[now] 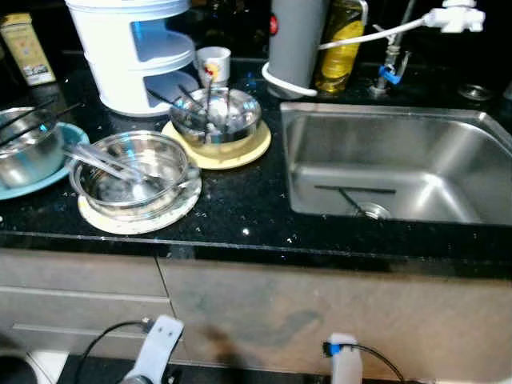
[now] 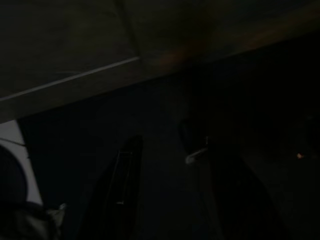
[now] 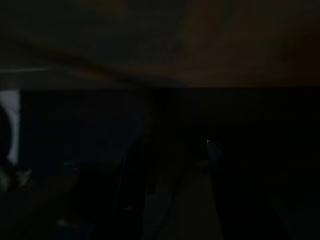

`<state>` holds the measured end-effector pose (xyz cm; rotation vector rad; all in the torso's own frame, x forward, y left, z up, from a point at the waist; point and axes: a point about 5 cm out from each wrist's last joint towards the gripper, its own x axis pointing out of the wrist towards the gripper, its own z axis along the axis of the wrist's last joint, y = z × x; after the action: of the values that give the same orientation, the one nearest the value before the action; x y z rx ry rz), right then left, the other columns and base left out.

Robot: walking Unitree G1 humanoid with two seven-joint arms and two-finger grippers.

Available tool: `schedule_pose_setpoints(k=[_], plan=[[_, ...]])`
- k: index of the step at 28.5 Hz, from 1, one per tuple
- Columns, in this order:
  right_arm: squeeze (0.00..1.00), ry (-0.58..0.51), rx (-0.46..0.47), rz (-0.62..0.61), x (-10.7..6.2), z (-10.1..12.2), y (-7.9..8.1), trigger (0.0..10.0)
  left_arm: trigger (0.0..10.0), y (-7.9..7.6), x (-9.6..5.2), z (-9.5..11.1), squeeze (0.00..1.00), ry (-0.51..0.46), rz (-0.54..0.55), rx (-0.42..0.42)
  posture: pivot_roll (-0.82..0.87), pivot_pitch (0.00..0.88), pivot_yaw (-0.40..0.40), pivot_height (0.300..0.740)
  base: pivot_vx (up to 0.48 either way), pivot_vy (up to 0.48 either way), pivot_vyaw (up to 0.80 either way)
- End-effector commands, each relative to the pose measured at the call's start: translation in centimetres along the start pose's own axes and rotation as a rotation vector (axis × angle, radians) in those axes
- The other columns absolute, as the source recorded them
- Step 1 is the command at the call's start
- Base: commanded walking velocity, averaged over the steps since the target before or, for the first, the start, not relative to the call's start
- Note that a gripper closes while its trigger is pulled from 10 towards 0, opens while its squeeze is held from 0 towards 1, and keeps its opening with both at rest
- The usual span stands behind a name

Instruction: Kitchen organization

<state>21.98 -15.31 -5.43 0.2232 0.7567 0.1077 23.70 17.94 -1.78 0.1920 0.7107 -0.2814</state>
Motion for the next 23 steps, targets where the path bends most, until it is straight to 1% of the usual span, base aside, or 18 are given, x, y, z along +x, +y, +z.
schedule_pose_setpoints(k=[1,6,10,13,17,21,23], plan=[[0.0,0.024,0.008,-0.007,-0.22,-0.87,-0.22,10.0,10.0,0.0,-0.29,-0.45,0.0,0.025,0.003,-0.001,-0.07,0.179,-0.019,0.74,0.0,0.386,0.0],[0.0,0.024,0.01,-0.006,-0.24,-0.92,-0.16,10.0,10.0,-0.01,-0.44,-0.33,0.0,0.031,0.003,0.001,-0.08,0.184,-0.016,0.74,0.0,0.375,0.0],[0.0,0.025,0.013,-0.008,-0.29,-1.08,-0.24,10.0,10.0,-0.29,-0.66,-0.33,0.0,0.06,-0.031,0.044,-0.08,0.188,-0.015,0.74,0.0,0.0,0.0],[0.0,0.025,0.015,-0.009,-0.32,-1.13,-0.26,10.0,10.0,-0.19,-0.75,-0.4,0.0,0.082,-0.021,0.069,-0.08,0.188,-0.015,0.74,0.0,-0.48,0.0],[0.0,0.025,0.018,-0.012,-0.36,-1.19,-0.31,10.0,10.0,-0.22,-0.84,-0.41,0.0,0.091,-0.018,0.043,-0.08,0.194,-0.013,0.74,0.0,-0.48,0.0],[0.0,0.025,0.021,-0.014,-0.37,-1.19,-0.32,10.0,10.0,-0.26,-0.84,-0.27,0.0,0.086,-0.017,0.042,-0.08,0.195,-0.012,0.74,0.0,-0.449,0.0],[0.0,0.023,0.023,-0.015,-0.35,-1.15,-0.33,10.0,10.0,-0.11,-0.8,0.25,0.0,0.064,0.001,0.074,-0.08,0.195,-0.012,0.74,0.0,0.0,0.0]])
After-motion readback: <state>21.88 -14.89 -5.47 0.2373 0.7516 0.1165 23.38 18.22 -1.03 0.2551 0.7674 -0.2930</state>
